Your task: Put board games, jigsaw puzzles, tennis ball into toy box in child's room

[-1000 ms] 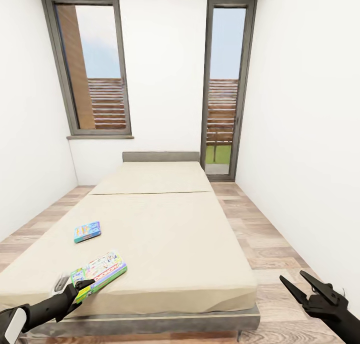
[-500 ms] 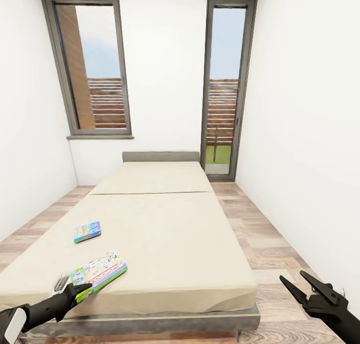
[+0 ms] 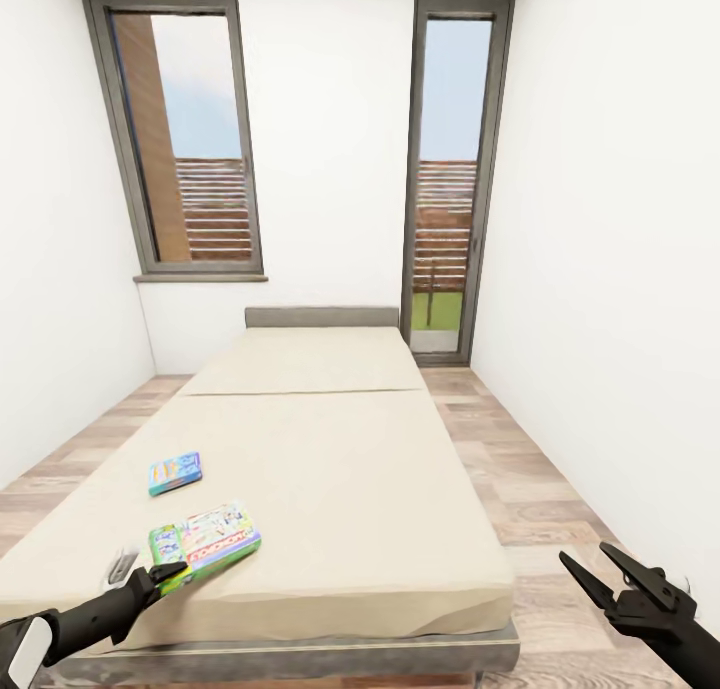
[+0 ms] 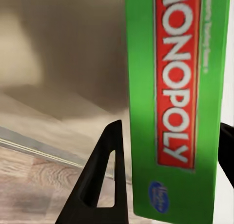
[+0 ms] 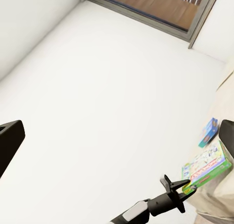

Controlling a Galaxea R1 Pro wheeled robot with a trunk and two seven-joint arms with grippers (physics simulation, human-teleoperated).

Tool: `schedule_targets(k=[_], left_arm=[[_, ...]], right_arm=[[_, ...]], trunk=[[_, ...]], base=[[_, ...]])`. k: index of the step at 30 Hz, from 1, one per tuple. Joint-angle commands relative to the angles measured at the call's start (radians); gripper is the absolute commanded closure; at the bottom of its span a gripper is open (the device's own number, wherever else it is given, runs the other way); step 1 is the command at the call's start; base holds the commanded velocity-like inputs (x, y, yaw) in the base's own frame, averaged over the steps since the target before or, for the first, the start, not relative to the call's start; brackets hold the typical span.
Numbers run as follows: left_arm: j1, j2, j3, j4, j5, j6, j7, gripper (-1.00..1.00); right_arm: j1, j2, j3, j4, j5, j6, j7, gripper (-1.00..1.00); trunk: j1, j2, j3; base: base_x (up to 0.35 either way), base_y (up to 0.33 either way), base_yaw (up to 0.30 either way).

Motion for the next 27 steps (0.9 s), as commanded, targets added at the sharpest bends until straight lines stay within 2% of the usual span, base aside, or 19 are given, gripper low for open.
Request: schedule_targets(k=[1, 7, 8, 11, 14, 19, 23, 24, 25, 27], left_arm=[[-0.001, 0.000, 0.003, 0.000, -0.007, 0.002, -0.004, 1.00], [-0.001, 0.000, 0.003, 0.000, -0.007, 0.002, -0.004, 1.00], [-0.001, 0.005, -0.004, -0.009, -0.009, 0.010, -0.072, 1.00], [-0.001, 0.011, -0.009, -0.018, -0.010, 0.013, -0.163, 1.00], [-0.001, 0.032, -0.012, -0.047, -0.012, 0.031, -0.252, 1.00], [-0.001, 0.043, -0.021, -0.116, -0.016, 0.084, -0.356, 1.00], [-0.001, 0.053, -0.082, -0.157, -0.017, 0.099, -0.404, 1.00], [-0.001, 0.060, -0.112, -0.165, -0.017, 0.106, -0.429, 1.00], [-0.001, 0.063, -0.127, -0.169, -0.017, 0.109, -0.443, 1.00], [-0.001, 0.077, -0.182, -0.182, -0.018, 0.116, -0.509, 1.00]], right_arm=[[0.000, 0.000, 0.000, -0.001, -0.003, 0.006, 0.000, -1.00], [0.000, 0.000, 0.000, -0.001, -0.002, 0.006, -0.001, -1.00], [-0.001, -0.013, -0.001, -0.004, 0.005, -0.055, -0.155, -1.00], [-0.001, -0.013, -0.002, -0.004, 0.005, -0.102, -0.237, -1.00], [-0.001, -0.013, -0.002, -0.003, 0.005, -0.120, -0.327, -1.00], [-0.001, -0.014, -0.001, -0.002, 0.003, -0.124, -0.369, -1.00], [-0.001, -0.011, 0.001, 0.003, 0.003, -0.125, -0.376, -1.00], [-0.001, -0.008, 0.001, 0.003, 0.004, -0.125, -0.377, -1.00], [-0.001, -0.007, 0.001, 0.002, 0.003, -0.125, -0.378, -1.00], [-0.001, -0.003, 0.001, 0.001, 0.004, -0.126, -0.379, -1.00]], trunk=[[-0.004, 0.007, 0.002], [-0.027, 0.049, 0.021], [-0.031, 0.056, 0.024], [-0.042, 0.077, 0.034], [-0.054, 0.098, 0.043], [-0.073, 0.133, 0.059], [-0.088, 0.161, 0.071], [-0.092, 0.168, 0.074], [-0.096, 0.175, 0.078], [-0.104, 0.189, 0.084]], base=[[0.000, 0.000, 0.000], [0.000, 0.000, 0.000], [0.000, 0.000, 0.000], [0.000, 0.000, 0.000], [0.000, 0.000, 0.000], [0.000, 0.000, 0.000], [0.000, 0.000, 0.000], [0.000, 0.000, 0.000], [0.000, 0.000, 0.000], [0.000, 0.000, 0.000]])
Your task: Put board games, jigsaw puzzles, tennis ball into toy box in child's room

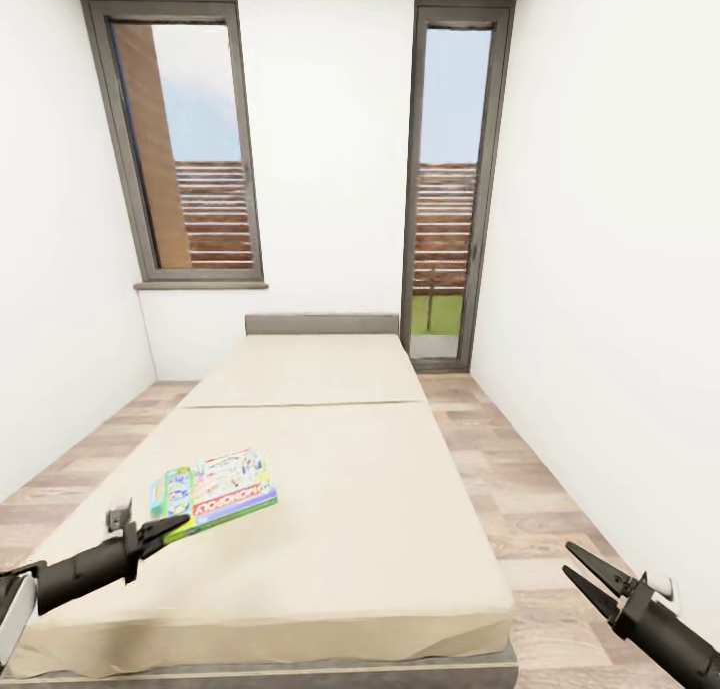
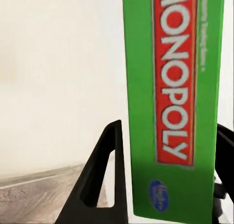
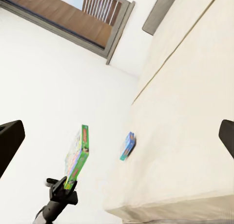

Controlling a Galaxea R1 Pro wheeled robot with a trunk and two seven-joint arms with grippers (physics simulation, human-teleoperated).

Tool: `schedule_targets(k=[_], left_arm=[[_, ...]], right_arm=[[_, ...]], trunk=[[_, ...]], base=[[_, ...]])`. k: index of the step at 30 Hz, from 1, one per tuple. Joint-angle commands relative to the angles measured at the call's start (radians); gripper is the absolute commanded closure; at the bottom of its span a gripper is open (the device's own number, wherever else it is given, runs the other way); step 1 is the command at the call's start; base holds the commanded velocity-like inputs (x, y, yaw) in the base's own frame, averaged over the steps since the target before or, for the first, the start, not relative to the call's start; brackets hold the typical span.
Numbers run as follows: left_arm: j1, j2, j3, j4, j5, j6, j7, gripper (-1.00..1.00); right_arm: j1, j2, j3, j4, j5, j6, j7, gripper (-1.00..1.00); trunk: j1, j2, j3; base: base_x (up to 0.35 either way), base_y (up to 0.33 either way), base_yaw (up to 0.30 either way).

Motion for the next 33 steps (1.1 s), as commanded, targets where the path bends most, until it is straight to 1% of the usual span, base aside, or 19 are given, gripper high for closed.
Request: schedule_targets(k=[1, 2, 3, 4, 7, 8, 10, 12, 16, 18, 22, 33], left_arm=[[0.000, 0.010, -0.024, -0.006, -0.004, 0.005, -0.039, 1.00], [0.000, 0.020, -0.049, -0.013, -0.005, 0.006, -0.079, 1.00], [0.005, 0.025, -0.053, -0.019, 0.004, 0.003, -0.083, 1.00], [0.011, 0.031, -0.059, -0.025, 0.005, -0.001, -0.090, 1.00], [0.028, 0.048, -0.076, -0.041, 0.006, -0.003, -0.108, 1.00], [0.022, 0.044, -0.082, -0.047, 0.007, 0.004, -0.114, 1.00], [0.010, 0.032, -0.070, -0.035, 0.008, 0.017, -0.121, 1.00], [-0.001, 0.021, -0.059, -0.024, 0.008, 0.028, -0.110, 1.00], [-0.009, 0.001, -0.035, -0.002, 0.007, 0.047, -0.092, 1.00], [-0.009, 0.001, -0.027, 0.010, 0.007, 0.048, -0.091, 1.00], [-0.009, 0.001, -0.026, 0.032, 0.008, 0.048, -0.090, 1.00], [-0.011, 0.005, -0.026, 0.030, 0.007, 0.048, -0.092, 1.00]], right_arm=[[0.000, 0.002, -0.001, -0.001, -0.003, 0.005, 0.000, -1.00], [0.000, 0.003, -0.001, -0.003, -0.003, 0.005, 0.002, -1.00], [0.002, 0.009, 0.005, -0.009, 0.003, -0.001, -0.004, -1.00], [0.001, 0.014, 0.010, -0.014, 0.008, -0.006, -0.010, -1.00], [0.000, 0.031, 0.008, -0.031, 0.025, -0.023, -0.027, -1.00], [-0.001, 0.037, 0.005, -0.027, 0.031, -0.028, -0.032, -1.00], [-0.001, 0.035, 0.002, -0.015, 0.025, -0.039, -0.032, -1.00], [-0.001, 0.033, 0.001, -0.004, 0.026, -0.051, -0.024, -1.00], [-0.002, 0.032, 0.000, 0.006, 0.027, -0.067, -0.020, -1.00], [-0.002, 0.032, 0.000, 0.007, 0.027, -0.068, -0.019, -1.00], [-0.002, 0.032, 0.000, 0.006, 0.028, -0.070, -0.018, -1.00], [-0.002, 0.031, 0.000, 0.001, 0.028, -0.070, -0.019, -1.00]], trunk=[[-0.004, 0.007, 0.002], [-0.008, 0.014, 0.005], [-0.008, 0.014, 0.005], [-0.008, 0.014, 0.005], [-0.008, 0.014, 0.005], [-0.008, 0.014, 0.005], [-0.008, 0.014, 0.005], [-0.008, 0.014, 0.005], [-0.023, 0.042, 0.018], [-0.031, 0.056, 0.024], [-0.046, 0.084, 0.037], [-0.088, 0.161, 0.071]], base=[[0.000, 0.000, 0.000], [0.000, 0.000, 0.000], [0.000, 0.000, 0.000], [0.000, 0.000, 0.000], [0.000, 0.000, 0.000], [0.000, 0.000, 0.000], [0.000, 0.000, 0.000], [0.000, 0.000, 0.000], [0.000, 0.000, 0.000], [0.000, 0.000, 0.000], [0.000, 0.000, 0.000], [0.000, 0.000, 0.000]])
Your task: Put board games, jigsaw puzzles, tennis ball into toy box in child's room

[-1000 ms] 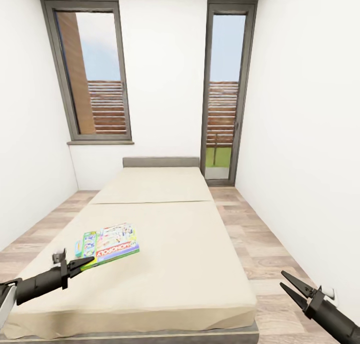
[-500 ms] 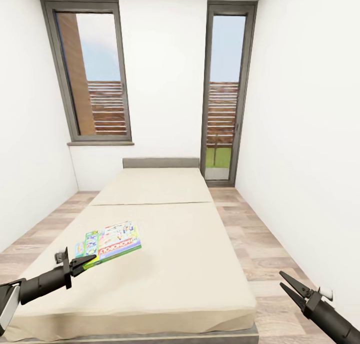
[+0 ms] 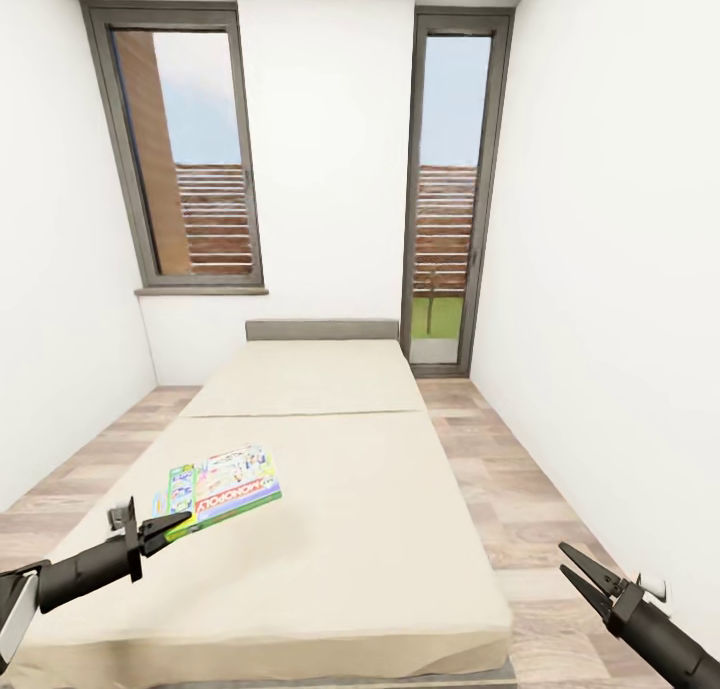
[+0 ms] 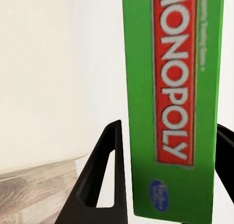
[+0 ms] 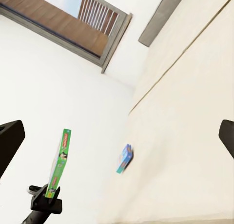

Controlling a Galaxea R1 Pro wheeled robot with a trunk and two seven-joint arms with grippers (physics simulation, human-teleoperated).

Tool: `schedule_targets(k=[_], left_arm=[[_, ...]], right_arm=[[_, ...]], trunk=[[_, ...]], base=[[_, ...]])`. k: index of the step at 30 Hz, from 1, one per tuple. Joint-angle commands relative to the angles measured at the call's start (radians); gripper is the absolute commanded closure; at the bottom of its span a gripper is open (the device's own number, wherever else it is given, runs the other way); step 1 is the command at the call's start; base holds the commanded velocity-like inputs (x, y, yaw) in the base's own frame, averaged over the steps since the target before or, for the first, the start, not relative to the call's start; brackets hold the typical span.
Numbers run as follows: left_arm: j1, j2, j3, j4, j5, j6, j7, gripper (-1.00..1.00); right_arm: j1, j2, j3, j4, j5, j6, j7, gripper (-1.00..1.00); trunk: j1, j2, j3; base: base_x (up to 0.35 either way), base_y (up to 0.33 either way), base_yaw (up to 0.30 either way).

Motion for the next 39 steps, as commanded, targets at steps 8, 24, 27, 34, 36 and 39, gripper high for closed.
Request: schedule_targets(k=[8, 24, 27, 34, 36, 39], left_arm=[[-0.002, 0.009, -0.002, -0.004, -0.003, 0.009, -0.098, 1.00], [-0.004, 0.040, -0.007, -0.005, -0.012, 0.052, -0.122, 1.00], [-0.004, 0.045, -0.009, -0.005, -0.012, 0.052, -0.122, 1.00], [-0.004, 0.048, -0.010, -0.005, -0.011, 0.052, -0.122, 1.00], [-0.004, 0.049, -0.010, -0.005, -0.011, 0.052, -0.123, 1.00], [-0.004, 0.050, -0.010, -0.005, -0.011, 0.052, -0.123, 1.00]], right_arm=[[0.000, -0.001, 0.001, -0.013, -0.004, 0.007, 0.000, -1.00], [0.000, 0.002, 0.001, -0.022, -0.003, 0.007, -0.024, -1.00], [0.000, 0.003, 0.002, -0.041, -0.004, 0.010, -0.037, -1.00], [0.000, 0.004, 0.003, -0.060, -0.003, 0.013, -0.046, -1.00], [0.000, 0.004, 0.003, -0.061, -0.003, 0.014, -0.047, -1.00], [0.000, 0.004, 0.006, -0.062, -0.003, 0.014, -0.048, -1.00]], trunk=[[-0.031, 0.056, 0.029], [-0.092, 0.168, 0.081], [-0.104, 0.189, 0.092], [-0.130, 0.238, 0.118], [-0.138, 0.252, 0.125], [-0.150, 0.273, 0.136]], base=[[0.000, 0.000, 0.127], [0.000, 0.000, 0.063], [0.000, 0.000, 0.254], [-0.075, 0.000, 0.270], [-0.090, 0.000, 0.275], [-0.031, 0.000, 0.276]])
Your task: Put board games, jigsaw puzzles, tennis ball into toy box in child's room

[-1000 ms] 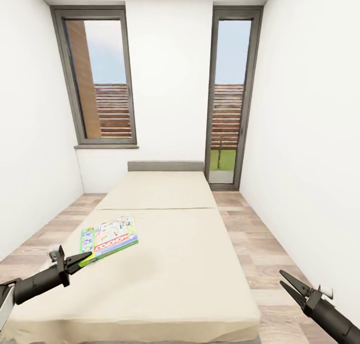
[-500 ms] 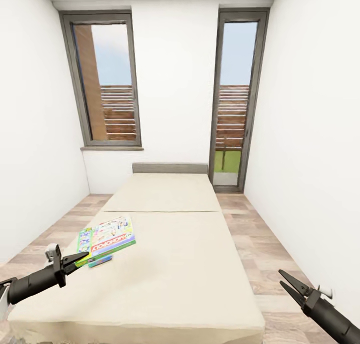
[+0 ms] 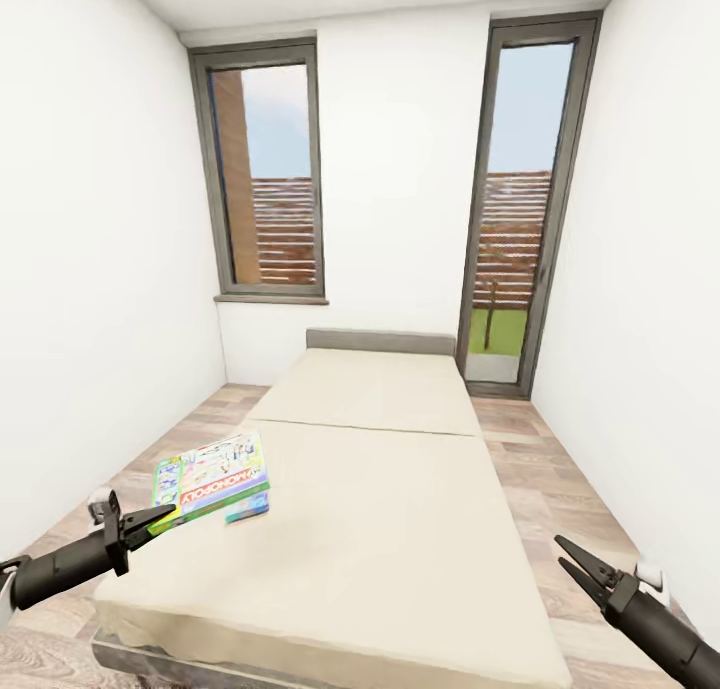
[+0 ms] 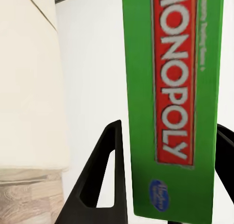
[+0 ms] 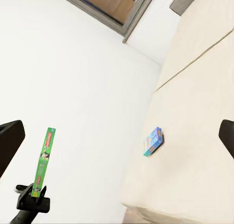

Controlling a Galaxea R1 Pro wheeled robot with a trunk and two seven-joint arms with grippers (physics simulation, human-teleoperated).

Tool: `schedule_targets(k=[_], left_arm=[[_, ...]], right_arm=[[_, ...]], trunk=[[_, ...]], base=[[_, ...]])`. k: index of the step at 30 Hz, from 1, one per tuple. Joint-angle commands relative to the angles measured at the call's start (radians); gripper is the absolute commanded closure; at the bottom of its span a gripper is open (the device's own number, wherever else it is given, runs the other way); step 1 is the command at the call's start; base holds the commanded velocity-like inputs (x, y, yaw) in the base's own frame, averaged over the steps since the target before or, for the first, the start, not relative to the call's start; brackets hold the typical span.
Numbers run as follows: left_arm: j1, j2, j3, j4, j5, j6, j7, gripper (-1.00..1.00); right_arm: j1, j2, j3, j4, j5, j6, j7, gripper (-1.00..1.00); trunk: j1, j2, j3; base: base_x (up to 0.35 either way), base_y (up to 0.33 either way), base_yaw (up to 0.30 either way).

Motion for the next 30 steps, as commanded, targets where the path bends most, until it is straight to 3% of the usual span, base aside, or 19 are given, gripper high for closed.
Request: schedule_targets(k=[1, 9, 16, 30], left_arm=[[-0.001, 0.000, 0.000, 0.000, 0.000, 0.010, -0.003, 1.00], [-0.001, 0.000, 0.000, -0.002, 0.000, 0.010, -0.004, 1.00], [-0.001, 0.016, 0.000, -0.003, 0.001, 0.010, -0.004, 1.00], [-0.001, 0.020, 0.000, -0.003, 0.001, 0.010, -0.004, 1.00]], right_arm=[[0.000, -0.001, 0.004, -0.001, -0.004, 0.006, -0.001, -1.00], [0.000, -0.002, 0.026, -0.003, -0.004, 0.006, -0.016, -1.00], [0.000, -0.002, 0.038, -0.022, -0.004, 0.008, -0.059, -1.00], [0.000, -0.002, 0.055, -0.028, -0.004, 0.008, -0.068, -1.00]], trunk=[[-0.004, 0.007, 0.003], [-0.035, 0.063, 0.031], [-0.061, 0.112, 0.056], [-0.115, 0.210, 0.105]], base=[[-0.012, 0.000, 0.276], [-0.004, 0.000, 0.277], [-0.011, 0.000, 0.278], [-0.021, 0.000, 0.278]])
